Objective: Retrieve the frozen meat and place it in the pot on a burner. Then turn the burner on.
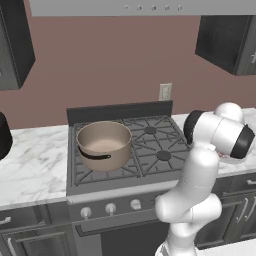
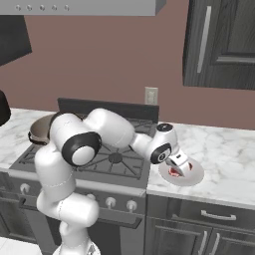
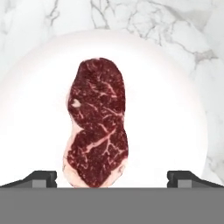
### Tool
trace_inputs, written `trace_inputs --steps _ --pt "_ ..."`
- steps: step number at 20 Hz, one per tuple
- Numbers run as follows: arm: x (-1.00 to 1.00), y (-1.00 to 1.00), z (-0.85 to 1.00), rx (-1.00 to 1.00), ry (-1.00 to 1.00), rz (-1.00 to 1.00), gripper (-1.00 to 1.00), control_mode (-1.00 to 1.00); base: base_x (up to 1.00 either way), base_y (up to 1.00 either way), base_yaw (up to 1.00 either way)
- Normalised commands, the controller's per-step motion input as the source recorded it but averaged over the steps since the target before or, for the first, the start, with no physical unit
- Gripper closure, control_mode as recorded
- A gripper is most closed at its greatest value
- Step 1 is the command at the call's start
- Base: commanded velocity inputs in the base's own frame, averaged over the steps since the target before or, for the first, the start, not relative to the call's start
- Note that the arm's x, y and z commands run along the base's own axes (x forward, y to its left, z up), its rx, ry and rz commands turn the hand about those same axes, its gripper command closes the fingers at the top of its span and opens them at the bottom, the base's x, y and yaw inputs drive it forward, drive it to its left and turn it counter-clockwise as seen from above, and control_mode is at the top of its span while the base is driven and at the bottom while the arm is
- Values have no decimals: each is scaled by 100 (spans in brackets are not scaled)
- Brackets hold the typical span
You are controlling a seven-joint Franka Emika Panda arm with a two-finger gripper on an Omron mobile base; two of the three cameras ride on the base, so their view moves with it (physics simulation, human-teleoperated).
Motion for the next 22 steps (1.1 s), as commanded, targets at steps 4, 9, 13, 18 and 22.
trace_inputs --steps 4,9,13,18,22 --pt "2 -2 0 2 3 0 -100 -100 0 0 0" --pt "10 0 -5 1 1 0 -100 -100 0 0 0" --pt "27 0 -10 0 0 0 -100 -100 0 0 0" --pt "2 0 -8 0 2 0 -100 -100 0 0 0" --pt "0 0 -11 0 3 0 -100 -100 0 0 0"
